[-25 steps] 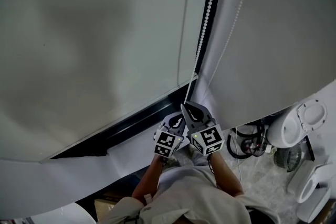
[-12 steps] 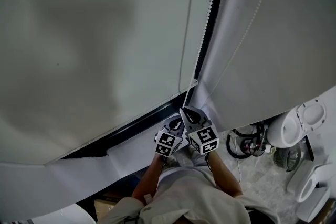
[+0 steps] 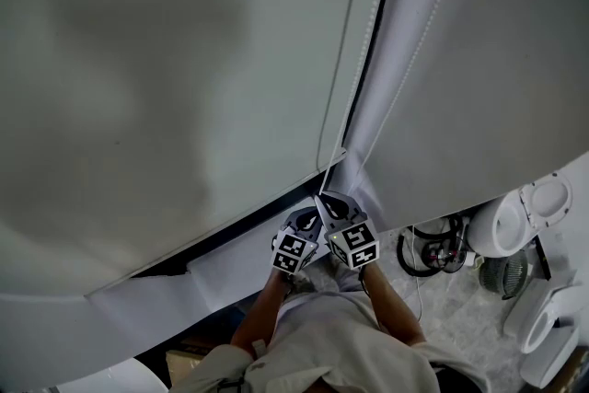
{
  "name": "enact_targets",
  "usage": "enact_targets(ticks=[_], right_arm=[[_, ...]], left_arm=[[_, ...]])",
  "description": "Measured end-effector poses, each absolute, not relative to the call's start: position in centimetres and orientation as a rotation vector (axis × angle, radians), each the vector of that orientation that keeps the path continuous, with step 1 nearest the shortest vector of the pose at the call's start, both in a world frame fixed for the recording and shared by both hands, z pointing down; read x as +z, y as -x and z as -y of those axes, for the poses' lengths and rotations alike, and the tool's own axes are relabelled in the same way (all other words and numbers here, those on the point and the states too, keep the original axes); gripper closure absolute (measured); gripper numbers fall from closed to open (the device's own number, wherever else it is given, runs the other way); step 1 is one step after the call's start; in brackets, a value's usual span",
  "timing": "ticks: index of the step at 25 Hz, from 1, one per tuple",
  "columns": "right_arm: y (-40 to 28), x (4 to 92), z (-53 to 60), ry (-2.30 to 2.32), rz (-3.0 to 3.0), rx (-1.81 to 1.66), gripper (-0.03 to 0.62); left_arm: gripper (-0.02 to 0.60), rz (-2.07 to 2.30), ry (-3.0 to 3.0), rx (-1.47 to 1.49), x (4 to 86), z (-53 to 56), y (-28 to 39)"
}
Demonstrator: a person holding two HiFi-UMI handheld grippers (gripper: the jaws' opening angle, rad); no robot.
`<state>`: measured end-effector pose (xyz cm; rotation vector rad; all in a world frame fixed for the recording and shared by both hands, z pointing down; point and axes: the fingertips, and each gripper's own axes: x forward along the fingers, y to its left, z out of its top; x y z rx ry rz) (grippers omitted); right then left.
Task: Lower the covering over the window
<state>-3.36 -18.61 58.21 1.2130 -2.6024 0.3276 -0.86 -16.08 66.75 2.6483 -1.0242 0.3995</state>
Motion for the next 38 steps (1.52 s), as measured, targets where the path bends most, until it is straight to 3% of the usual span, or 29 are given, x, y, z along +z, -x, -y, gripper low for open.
enact_targets(ticks=[16, 21, 24, 38], right_arm=[[3.3, 58.1, 17.8, -1.206, 2.565, 0.245, 0.589], [3.0, 58.1, 16.8, -1.198, 2.542, 0.195, 0.521], [2.4, 57.7, 16.2, -1.216, 2.546, 0.183, 0.483], [0.0, 53.1, 13.1, -1.306, 2.617, 0.141, 0.471]], left_arm=[[0.566, 1.065, -2.643, 0.399, 66.2, 15.6, 0.9], [0.555, 1.092, -2.64, 0.414, 65.7, 14.9, 1.2], [0.488, 1.112, -2.644, 0.374, 65.1, 14.7, 1.7], [0.485, 1.223, -2.719, 0.202, 56.6, 12.9, 3.6]])
